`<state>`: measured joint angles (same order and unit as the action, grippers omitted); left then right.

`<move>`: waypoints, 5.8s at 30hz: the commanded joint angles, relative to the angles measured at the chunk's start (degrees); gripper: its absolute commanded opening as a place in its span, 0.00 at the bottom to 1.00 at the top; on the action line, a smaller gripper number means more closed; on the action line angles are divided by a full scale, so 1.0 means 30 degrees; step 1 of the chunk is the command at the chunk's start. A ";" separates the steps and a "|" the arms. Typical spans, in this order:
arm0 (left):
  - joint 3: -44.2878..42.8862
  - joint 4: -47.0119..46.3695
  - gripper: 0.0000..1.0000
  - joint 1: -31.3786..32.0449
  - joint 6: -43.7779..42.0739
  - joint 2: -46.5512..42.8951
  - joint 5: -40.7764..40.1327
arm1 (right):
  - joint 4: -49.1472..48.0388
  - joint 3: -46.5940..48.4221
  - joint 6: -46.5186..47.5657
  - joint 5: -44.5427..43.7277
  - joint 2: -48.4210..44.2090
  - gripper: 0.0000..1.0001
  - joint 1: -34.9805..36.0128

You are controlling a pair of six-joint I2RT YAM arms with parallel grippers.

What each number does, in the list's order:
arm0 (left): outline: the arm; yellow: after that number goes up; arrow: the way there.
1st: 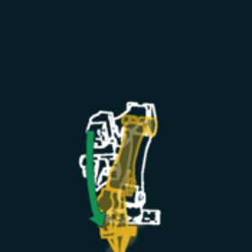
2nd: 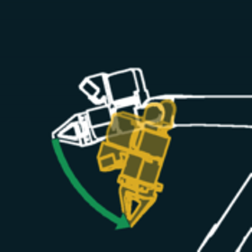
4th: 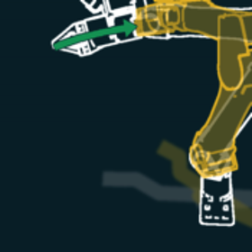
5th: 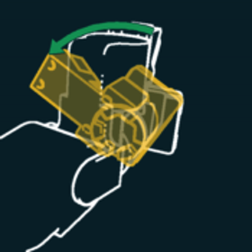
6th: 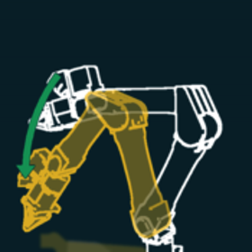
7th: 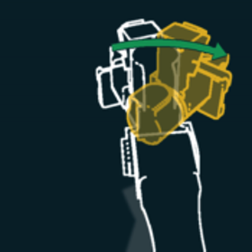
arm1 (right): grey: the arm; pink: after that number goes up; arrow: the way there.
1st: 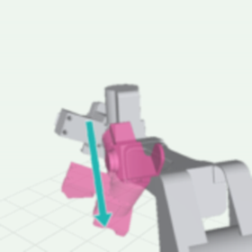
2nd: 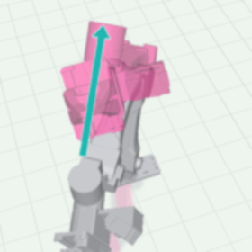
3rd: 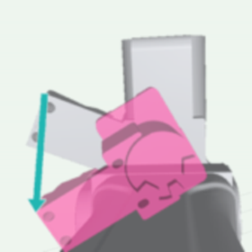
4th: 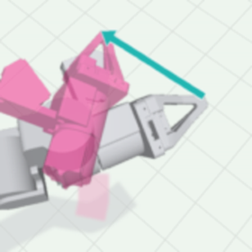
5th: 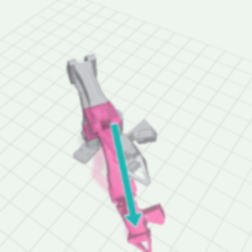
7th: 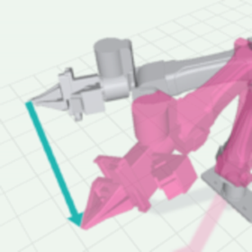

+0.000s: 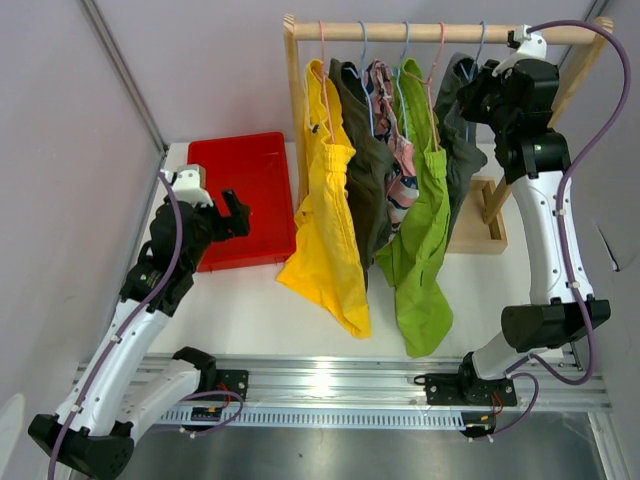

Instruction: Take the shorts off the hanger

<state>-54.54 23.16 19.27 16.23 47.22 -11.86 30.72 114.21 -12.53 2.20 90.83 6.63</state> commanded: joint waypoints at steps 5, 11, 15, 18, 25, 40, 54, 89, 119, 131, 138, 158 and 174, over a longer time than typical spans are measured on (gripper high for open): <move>-0.0362 -0.1157 0.97 0.0461 -0.1190 -0.0245 0.1345 | -0.0542 -0.0598 0.1071 -0.2605 -0.2674 0.00 -0.0043; -0.3866 -0.0719 0.97 0.2744 -0.1453 0.0956 0.1345 | -0.0866 -0.3498 0.1864 -0.3280 -0.6157 0.00 -0.0394; -0.7739 0.0715 0.97 0.5203 -0.2566 0.3556 0.0469 | 0.0244 -0.3999 0.2156 -0.3573 -0.7597 0.00 -0.0629; -1.1022 0.1859 0.98 0.6699 -0.2831 0.5286 0.0844 | 0.1009 -0.3999 0.2478 -0.4100 -0.8622 0.00 -0.0629; -1.6709 0.3531 0.99 0.9454 -0.3125 0.8454 0.1869 | 0.2005 -0.3385 0.2744 -0.4015 -0.9562 0.00 -0.0629; -1.1771 0.1075 0.99 1.6363 -0.3213 0.8137 0.2874 | 0.5545 -0.3559 -0.1994 -0.2696 -1.1640 0.00 -0.0600; -1.1055 -0.5052 0.99 2.3255 -0.3388 1.2909 -0.1849 | 0.8628 -0.3940 -0.4581 -0.3721 -1.3137 0.00 -0.0600; -1.7966 -0.4557 0.57 2.4194 -0.4003 1.9706 -0.2140 | 0.8538 -0.4528 -0.3908 -0.3223 -1.3226 0.00 -0.0600; -0.6810 -0.7454 0.00 2.8405 -0.2594 1.3380 -0.5950 | 0.8390 -0.1720 -0.2621 -0.4921 -1.0358 0.00 -0.0658; -1.0847 -0.5641 0.00 2.5019 -0.1864 1.7330 -0.6362 | 1.2693 -0.1214 -0.4463 -0.2610 -1.2372 0.00 -0.0629; -1.7954 -0.1929 0.00 2.1236 -0.1982 2.1194 -0.4514 | 1.5189 0.1211 -0.4202 -0.2076 -1.2289 0.00 -0.0658; -1.1083 0.5187 0.00 3.0517 0.1620 1.2329 -0.9111 | 0.8571 0.4790 -0.2326 -0.6212 -0.4966 0.00 -0.1125; -1.5976 1.8731 0.00 3.3070 0.7041 0.8167 -1.6933 | 0.5141 -0.1820 -0.2531 -0.4366 -0.5777 0.00 -0.3177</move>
<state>-97.32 69.87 118.69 33.52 75.44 -52.86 50.48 113.49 -20.51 -12.62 77.19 -2.22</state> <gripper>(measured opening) 0.046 0.043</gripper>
